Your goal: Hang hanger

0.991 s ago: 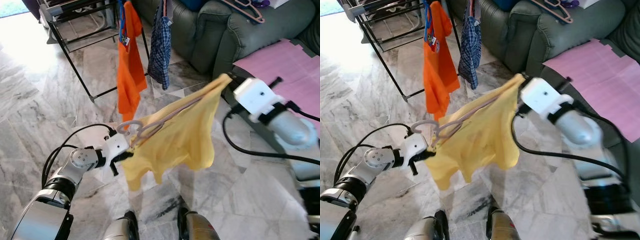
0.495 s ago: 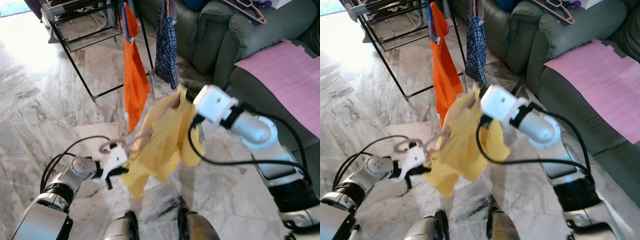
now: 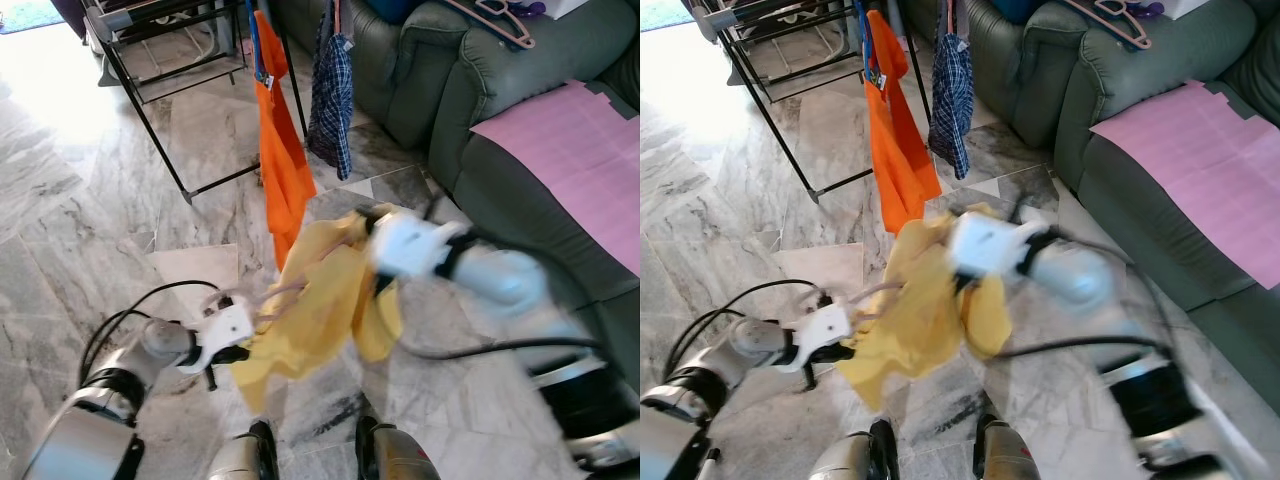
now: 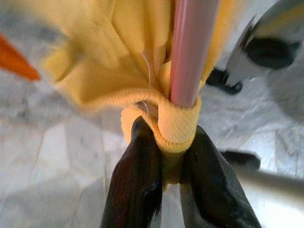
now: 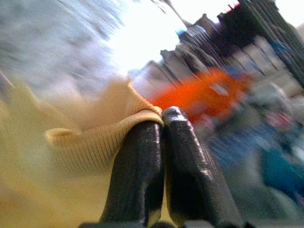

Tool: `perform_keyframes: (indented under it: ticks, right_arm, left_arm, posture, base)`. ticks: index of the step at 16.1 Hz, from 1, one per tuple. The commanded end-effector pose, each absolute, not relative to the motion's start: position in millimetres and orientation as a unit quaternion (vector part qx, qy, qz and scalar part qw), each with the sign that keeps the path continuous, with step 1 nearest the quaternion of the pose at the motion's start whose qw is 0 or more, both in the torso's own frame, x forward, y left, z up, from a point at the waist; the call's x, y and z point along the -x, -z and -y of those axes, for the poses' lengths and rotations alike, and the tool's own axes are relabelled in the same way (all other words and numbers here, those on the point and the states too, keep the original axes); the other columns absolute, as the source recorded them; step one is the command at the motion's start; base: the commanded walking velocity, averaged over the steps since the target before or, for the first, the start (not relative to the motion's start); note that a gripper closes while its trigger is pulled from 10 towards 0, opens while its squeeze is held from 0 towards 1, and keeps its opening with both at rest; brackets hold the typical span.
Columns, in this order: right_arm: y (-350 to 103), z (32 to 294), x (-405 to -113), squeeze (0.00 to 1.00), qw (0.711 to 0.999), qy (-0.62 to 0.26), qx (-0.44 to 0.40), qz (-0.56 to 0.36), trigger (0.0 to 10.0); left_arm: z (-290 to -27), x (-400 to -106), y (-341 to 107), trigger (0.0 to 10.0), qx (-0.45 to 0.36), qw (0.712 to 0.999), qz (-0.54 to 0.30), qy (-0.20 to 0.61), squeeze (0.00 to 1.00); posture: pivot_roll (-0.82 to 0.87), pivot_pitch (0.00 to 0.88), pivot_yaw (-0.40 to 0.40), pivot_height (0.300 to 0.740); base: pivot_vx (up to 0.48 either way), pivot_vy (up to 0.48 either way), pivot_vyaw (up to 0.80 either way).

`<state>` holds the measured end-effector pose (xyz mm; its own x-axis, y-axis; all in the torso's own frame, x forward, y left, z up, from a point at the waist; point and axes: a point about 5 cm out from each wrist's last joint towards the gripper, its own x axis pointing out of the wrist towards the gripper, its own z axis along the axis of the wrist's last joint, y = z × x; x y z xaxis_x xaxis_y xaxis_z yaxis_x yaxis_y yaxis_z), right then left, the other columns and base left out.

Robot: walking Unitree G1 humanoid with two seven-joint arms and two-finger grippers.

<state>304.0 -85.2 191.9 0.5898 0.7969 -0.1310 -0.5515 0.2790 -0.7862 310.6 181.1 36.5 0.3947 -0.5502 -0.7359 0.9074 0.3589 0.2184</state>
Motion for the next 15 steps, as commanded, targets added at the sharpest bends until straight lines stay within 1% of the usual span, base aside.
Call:
perform_keyframes:
  ticks: [1, 2, 3, 6, 10, 11, 12, 13, 14, 15]
  right_arm:
    - [-184.7, 66.5, -293.6, 0.0, 0.764, -0.465, 0.416, 0.164, 0.0]
    - [-185.1, 61.3, -292.7, 0.0, 0.766, -0.463, 0.411, 0.173, 0.0]
    - [-187.8, 50.3, -290.6, 0.0, 0.772, -0.468, 0.389, 0.184, 0.0]
    - [-185.3, 40.3, -286.1, 0.0, 0.767, -0.485, 0.377, 0.185, 0.0]
    - [-173.1, 48.9, -281.9, 0.0, 0.769, -0.499, 0.37, 0.151, 0.0]
    - [-168.1, 51.9, -282.0, 0.0, 0.769, -0.5, 0.374, 0.137, 0.4]
    - [-163.3, 55.8, -282.3, 0.0, 0.765, -0.498, 0.387, 0.126, 5.2]
    - [-159.5, 60.2, -284.4, 0.29, 0.765, -0.492, 0.399, 0.115, 10.0]
    - [-155.4, 69.5, -287.1, 0.83, 0.765, -0.481, 0.415, 0.102, 10.0]
    - [-155.1, 76.0, -288.4, 1.0, 0.775, -0.477, 0.404, 0.09, 10.0]
  left_arm:
    - [-165.1, -316.2, -45.1, 10.0, -0.325, 0.764, -0.249, 0.499, 0.0]
    - [-161.1, -315.8, -44.8, 10.0, -0.325, 0.761, -0.244, 0.506, 0.0]
    - [-153.7, -313.6, -42.8, 10.0, -0.317, 0.758, -0.238, 0.518, 0.0]
    - [-147.4, -310.0, -38.8, 10.0, -0.314, 0.751, -0.237, 0.529, 0.0]
    - [-144.1, -310.5, -39.7, 10.0, -0.306, 0.756, -0.232, 0.531, 0.0]
    - [-144.0, -310.7, -40.1, 10.0, -0.306, 0.756, -0.232, 0.531, 0.0]
    - [-144.0, -311.3, -40.7, 10.0, -0.304, 0.758, -0.231, 0.529, 0.0]
    - [-144.7, -311.7, -41.1, 10.0, -0.304, 0.758, -0.231, 0.528, 0.0]
    - [-145.8, -312.3, -41.6, 10.0, -0.306, 0.76, -0.231, 0.525, 0.0]
    - [-147.0, -312.7, -42.0, 10.0, -0.306, 0.76, -0.231, 0.524, 0.0]
  posture:
    - [-0.23, 0.226, 0.036, 0.74]
    - [-0.23, 0.226, 0.036, 0.74]
    - [-0.23, 0.223, 0.032, 0.74]
    - [-0.23, 0.223, 0.031, 0.74]
    - [-0.23, 0.227, 0.029, 0.74]
    - [-0.23, 0.227, 0.029, 0.74]
    - [-0.23, 0.226, 0.027, 0.74]
    - [-0.23, 0.226, 0.027, 0.74]
    - [-0.23, 0.225, 0.026, 0.74]
    - [-0.23, 0.225, 0.026, 0.74]
  base:
    - [0.0, 0.0, 0.0]
    - [0.0, 0.0, 0.0]
    - [0.0, 0.0, 0.0]
    - [0.0, 0.0, 0.0]
    - [0.0, 0.0, 0.0]
    - [0.0, 0.0, 0.0]
    - [0.0, 0.0, 0.0]
    - [0.0, 0.0, 0.0]
    - [0.0, 0.0, 0.0]
    - [0.0, 0.0, 0.0]
